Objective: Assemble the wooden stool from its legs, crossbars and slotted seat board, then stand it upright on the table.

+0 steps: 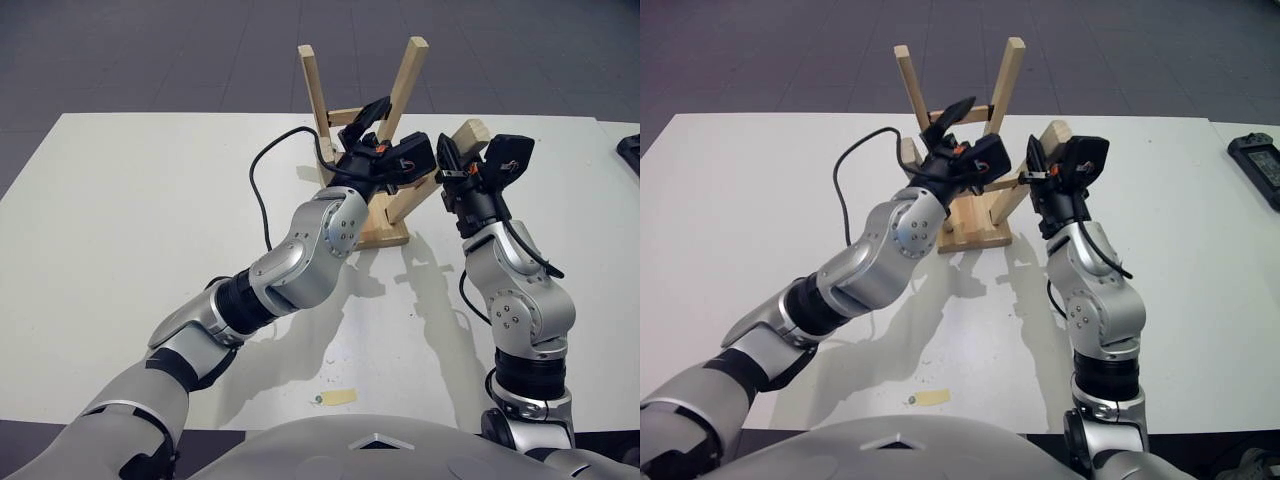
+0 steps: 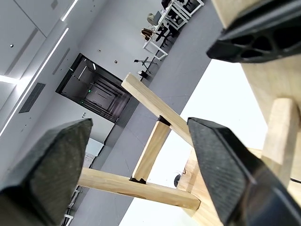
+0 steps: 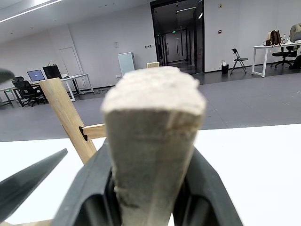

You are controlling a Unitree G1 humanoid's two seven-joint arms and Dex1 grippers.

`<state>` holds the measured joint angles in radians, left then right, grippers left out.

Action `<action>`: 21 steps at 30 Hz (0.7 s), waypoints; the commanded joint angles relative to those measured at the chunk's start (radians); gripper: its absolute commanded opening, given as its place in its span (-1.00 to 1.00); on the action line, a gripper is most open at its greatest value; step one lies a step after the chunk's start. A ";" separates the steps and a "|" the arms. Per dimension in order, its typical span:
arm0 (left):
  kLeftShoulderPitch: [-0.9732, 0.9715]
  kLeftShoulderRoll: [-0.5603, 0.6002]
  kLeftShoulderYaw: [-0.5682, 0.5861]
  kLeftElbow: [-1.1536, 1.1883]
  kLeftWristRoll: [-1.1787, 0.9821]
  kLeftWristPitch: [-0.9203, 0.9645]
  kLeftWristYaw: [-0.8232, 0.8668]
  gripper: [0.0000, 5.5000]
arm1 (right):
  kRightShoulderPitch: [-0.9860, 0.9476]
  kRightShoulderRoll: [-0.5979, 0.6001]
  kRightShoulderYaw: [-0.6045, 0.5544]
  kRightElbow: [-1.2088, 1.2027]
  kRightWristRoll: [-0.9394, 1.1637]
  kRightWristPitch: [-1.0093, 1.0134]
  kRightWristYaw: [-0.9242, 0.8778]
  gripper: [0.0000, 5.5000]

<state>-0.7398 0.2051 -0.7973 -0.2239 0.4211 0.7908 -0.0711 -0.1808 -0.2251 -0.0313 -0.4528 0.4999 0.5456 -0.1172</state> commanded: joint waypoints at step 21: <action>0.006 -0.074 -0.050 0.205 0.137 -0.052 -0.215 -1.00 | 0.129 0.025 0.060 0.163 -0.023 0.212 0.000 -0.62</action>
<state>-0.7627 0.1613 -0.8725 -0.0922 0.5479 0.7538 -0.3098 -0.1805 -0.2124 -0.0356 -0.4512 0.4943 0.5459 -0.1192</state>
